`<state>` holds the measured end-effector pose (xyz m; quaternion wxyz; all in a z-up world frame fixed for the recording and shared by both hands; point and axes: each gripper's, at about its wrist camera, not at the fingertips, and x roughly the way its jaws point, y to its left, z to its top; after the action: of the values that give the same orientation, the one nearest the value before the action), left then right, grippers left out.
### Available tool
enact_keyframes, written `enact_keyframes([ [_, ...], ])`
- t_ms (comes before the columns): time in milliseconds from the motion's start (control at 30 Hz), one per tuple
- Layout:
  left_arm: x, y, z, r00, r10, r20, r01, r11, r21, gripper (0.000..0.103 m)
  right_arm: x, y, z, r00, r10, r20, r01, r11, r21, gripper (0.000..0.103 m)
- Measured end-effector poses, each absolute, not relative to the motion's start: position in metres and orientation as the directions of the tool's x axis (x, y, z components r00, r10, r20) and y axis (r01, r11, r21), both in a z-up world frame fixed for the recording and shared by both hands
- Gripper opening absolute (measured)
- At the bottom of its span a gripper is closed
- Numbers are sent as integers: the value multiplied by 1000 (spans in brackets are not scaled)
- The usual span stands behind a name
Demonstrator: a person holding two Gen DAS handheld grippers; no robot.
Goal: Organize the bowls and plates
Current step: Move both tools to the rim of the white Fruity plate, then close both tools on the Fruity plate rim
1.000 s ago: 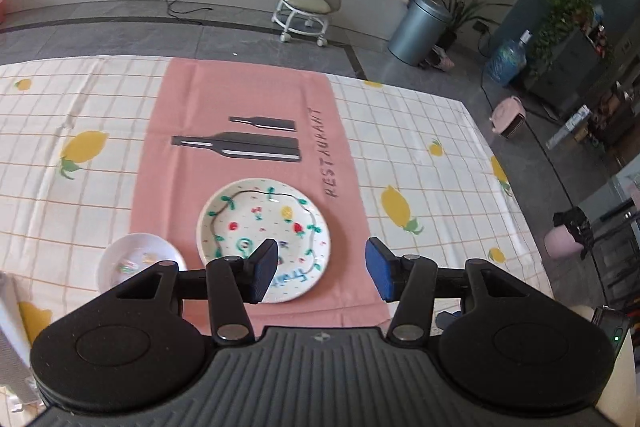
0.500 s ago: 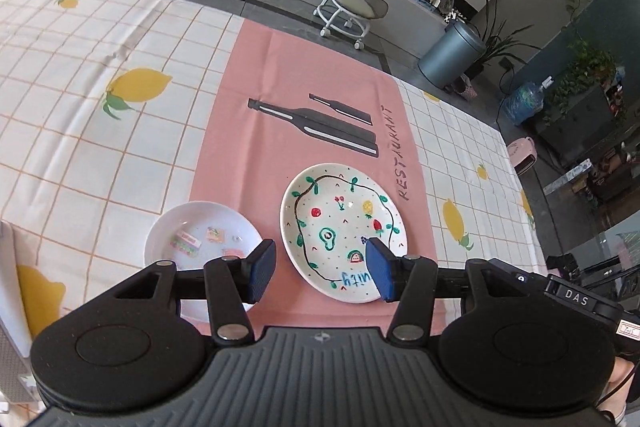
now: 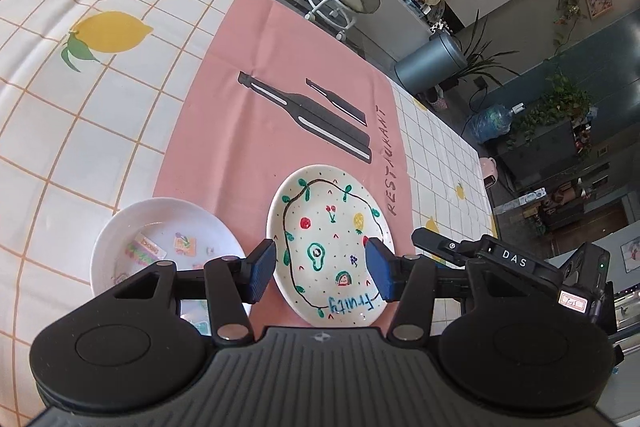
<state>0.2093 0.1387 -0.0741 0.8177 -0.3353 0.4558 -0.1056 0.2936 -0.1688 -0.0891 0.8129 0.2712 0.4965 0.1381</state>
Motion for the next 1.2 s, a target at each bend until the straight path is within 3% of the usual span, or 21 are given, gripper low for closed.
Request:
enact_keyframes([
  [733, 228, 127, -101, 499, -455, -738, -118, 807, -578, 60, 300, -187, -122, 370, 690, -622, -77, 691, 719, 48],
  [900, 229, 128, -106, 506, -489, -711, -109, 781, -615, 60, 300, -179, -119, 361, 683, -635, -122, 710, 693, 48],
  [1200, 227, 148, -125, 530, -601, -598, -158, 623, -766, 65, 306, -180, -132, 325, 759, -564, -99, 620, 778, 49],
])
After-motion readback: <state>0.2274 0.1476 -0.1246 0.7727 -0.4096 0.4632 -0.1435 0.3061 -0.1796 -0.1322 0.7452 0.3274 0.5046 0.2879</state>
